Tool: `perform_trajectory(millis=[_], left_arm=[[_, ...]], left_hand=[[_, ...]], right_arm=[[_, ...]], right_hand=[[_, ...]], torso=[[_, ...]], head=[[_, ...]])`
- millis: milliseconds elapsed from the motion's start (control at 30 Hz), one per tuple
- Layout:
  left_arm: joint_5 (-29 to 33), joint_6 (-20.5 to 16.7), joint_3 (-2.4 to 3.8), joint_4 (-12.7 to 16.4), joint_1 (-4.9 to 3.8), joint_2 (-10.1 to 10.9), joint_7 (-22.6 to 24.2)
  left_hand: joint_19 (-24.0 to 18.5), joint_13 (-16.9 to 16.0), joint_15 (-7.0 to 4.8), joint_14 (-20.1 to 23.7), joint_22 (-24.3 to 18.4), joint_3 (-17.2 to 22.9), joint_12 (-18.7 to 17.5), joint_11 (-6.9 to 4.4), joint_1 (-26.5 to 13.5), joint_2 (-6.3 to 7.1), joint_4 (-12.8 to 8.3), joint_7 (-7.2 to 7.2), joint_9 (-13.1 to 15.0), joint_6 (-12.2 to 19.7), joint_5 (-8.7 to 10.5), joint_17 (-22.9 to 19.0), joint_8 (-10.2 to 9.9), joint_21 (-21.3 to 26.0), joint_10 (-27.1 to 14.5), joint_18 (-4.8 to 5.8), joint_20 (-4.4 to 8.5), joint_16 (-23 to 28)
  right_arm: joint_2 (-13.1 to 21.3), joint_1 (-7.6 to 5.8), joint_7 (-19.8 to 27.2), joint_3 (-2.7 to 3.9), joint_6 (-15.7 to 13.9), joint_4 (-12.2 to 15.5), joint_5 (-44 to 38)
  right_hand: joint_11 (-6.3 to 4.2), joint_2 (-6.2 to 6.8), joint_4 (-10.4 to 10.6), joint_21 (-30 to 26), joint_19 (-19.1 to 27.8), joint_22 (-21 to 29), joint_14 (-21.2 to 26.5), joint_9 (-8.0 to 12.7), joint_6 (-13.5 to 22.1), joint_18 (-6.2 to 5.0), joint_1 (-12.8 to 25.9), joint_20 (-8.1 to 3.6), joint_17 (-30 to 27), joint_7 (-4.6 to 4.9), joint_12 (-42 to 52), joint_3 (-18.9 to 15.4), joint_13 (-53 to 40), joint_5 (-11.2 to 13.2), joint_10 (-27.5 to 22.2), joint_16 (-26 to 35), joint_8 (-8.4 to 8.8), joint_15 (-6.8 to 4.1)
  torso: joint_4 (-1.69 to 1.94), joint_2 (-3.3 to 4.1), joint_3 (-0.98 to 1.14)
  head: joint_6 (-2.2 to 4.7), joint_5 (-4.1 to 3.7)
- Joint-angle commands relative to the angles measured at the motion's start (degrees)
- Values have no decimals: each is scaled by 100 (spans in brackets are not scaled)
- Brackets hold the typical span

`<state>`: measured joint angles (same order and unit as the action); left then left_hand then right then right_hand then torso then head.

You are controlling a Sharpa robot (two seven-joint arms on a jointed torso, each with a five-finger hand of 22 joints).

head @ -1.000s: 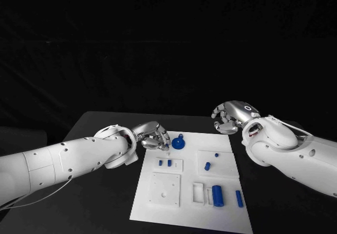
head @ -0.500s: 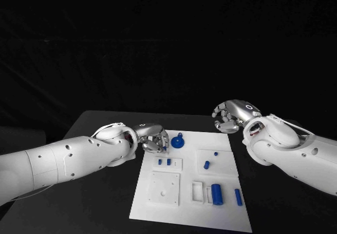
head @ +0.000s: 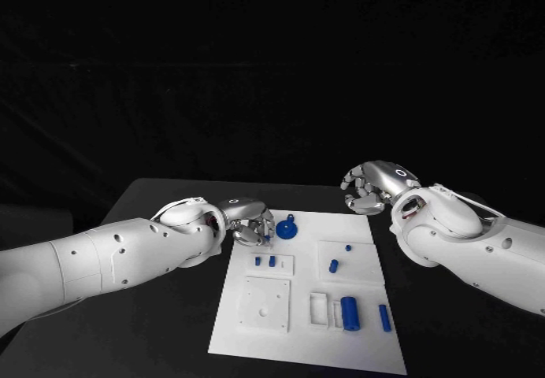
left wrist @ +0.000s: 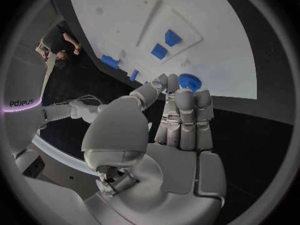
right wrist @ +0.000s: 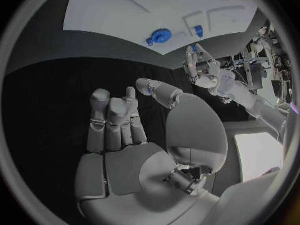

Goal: Assemble the parts on the task board

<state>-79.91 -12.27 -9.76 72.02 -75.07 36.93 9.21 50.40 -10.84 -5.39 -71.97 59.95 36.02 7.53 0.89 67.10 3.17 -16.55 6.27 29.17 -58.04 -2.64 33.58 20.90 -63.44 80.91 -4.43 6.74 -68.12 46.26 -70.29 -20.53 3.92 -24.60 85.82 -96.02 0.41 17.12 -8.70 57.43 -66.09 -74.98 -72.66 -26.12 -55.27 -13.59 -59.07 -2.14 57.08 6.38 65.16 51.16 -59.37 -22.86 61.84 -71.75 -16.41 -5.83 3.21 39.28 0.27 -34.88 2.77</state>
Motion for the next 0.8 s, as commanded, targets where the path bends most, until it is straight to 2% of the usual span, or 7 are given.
perform_trajectory(millis=[33,133,267,467,800], left_arm=[[-92,-123,-13,-86,19,-71,84],[-86,-174,-86,-149,31,-105,116],[-79,-176,-94,-216,67,-143,134],[-14,-173,-97,-322,129,-199,174],[76,-258,-97,-416,212,-266,230]], left_hand=[[33,-2,-14,21,7,41,-41,-2,39,9,8,-65,5,-99,-26,6,12,-20,-46,-95,368,-33],[32,-4,-14,22,8,42,-41,-1,41,9,9,-65,4,-99,-26,6,11,-20,-45,-94,368,-33],[31,-5,-14,24,9,43,-42,-1,40,10,10,-65,4,-99,-26,7,10,-20,-45,-93,368,-34],[29,-10,-14,25,11,44,-41,-2,39,13,12,-65,4,-102,-27,9,9,-21,-39,-90,369,-37],[29,-16,-15,26,14,46,-43,-2,36,10,15,-64,3,-103,-27,11,6,-22,-36,-87,370,-39]], right_arm=[[-10,-7,49,2,38,5,8],[-16,-7,52,2,41,4,8],[-19,-6,52,2,41,3,10],[-31,-6,52,2,43,6,11],[-40,-6,54,2,46,11,11]], right_hand=[[-6,-9,-17,-37,18,-41,38,-5,17,-141,-40,-19,6,41,-23,28,10,-29,-28,38,-23,-1],[-7,-7,-15,-38,19,-41,39,-5,17,-141,-37,-18,7,40,-23,28,11,-28,-29,39,-24,-2],[-7,-8,-13,-39,19,-41,39,-4,16,-141,-35,-17,7,40,-24,29,11,-28,-30,40,-24,-2],[-7,-7,-11,-40,21,-41,41,-3,17,-141,-31,-16,7,40,-25,30,13,-28,-33,42,-24,-3],[-9,-8,-7,-43,22,-41,42,-2,17,-141,-27,-15,8,39,-26,33,15,-31,-35,45,-26,-4]], torso=[[1,0,-1],[2,0,-2],[-8,5,-3],[3,1,8],[0,0,4]], head=[[-8,-12],[-13,-12],[-20,-20],[-39,-31],[-41,-46]])
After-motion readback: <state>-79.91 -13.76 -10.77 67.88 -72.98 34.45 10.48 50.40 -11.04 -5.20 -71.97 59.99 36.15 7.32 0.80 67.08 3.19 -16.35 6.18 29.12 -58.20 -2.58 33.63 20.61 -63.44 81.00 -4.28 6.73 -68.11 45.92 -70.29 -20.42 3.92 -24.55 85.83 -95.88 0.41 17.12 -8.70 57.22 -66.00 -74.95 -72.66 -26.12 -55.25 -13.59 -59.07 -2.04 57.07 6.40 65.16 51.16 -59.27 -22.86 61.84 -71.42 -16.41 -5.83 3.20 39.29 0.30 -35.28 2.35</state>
